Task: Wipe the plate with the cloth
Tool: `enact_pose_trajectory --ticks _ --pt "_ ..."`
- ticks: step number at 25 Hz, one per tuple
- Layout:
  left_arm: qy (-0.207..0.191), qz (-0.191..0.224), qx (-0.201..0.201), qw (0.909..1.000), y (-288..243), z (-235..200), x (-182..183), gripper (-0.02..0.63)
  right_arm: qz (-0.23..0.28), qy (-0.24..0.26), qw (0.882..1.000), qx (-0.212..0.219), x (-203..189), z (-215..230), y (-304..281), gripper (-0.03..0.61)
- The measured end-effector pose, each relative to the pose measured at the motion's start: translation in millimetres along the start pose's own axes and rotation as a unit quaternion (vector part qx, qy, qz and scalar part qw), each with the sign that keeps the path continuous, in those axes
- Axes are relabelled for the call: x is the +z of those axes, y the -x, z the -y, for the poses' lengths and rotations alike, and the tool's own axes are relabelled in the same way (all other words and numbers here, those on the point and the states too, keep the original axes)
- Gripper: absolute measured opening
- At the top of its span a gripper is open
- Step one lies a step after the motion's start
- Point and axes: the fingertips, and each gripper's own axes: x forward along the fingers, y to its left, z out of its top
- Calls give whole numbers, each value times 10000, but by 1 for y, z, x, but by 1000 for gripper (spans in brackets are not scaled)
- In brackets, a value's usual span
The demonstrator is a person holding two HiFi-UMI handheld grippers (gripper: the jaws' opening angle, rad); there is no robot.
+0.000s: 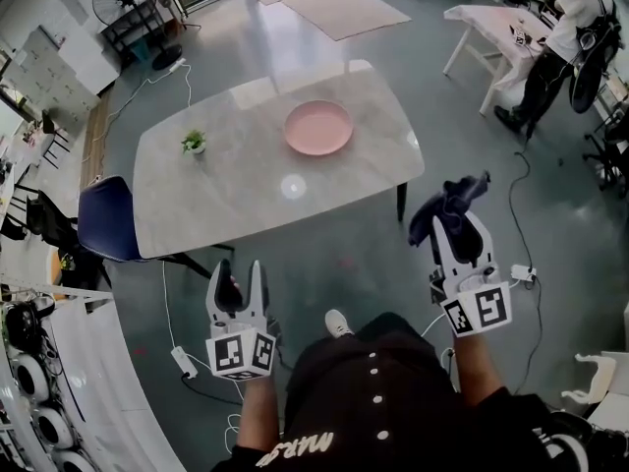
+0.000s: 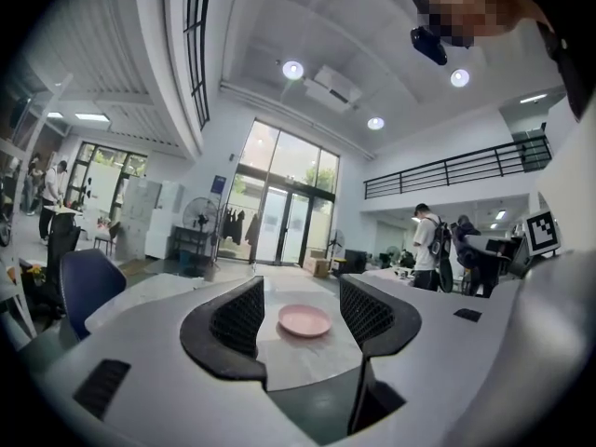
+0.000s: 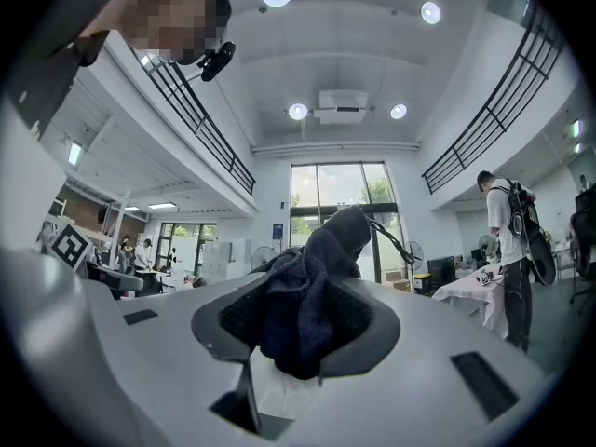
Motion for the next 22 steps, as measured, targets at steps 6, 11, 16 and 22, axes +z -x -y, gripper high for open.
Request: enact_pose_trajectory --ticks 6,11,16,22 --pt "65 -197 -76 9998 -20 -18 -16 247 -200 -14 9997 -161 -20 0 -13 138" --pt "122 -368 -155 9991 -52 -18 -27 247 -266 -46 9994 -224 -32 14 -38 138" --pt "89 -301 -81 9995 -101 -24 -21 247 -251 -147 9994 -184 -47 39 -86 139" --pt "99 -277 28 9996 -170 -29 -5 247 -115 -83 9999 61 -42 68 -169 138"
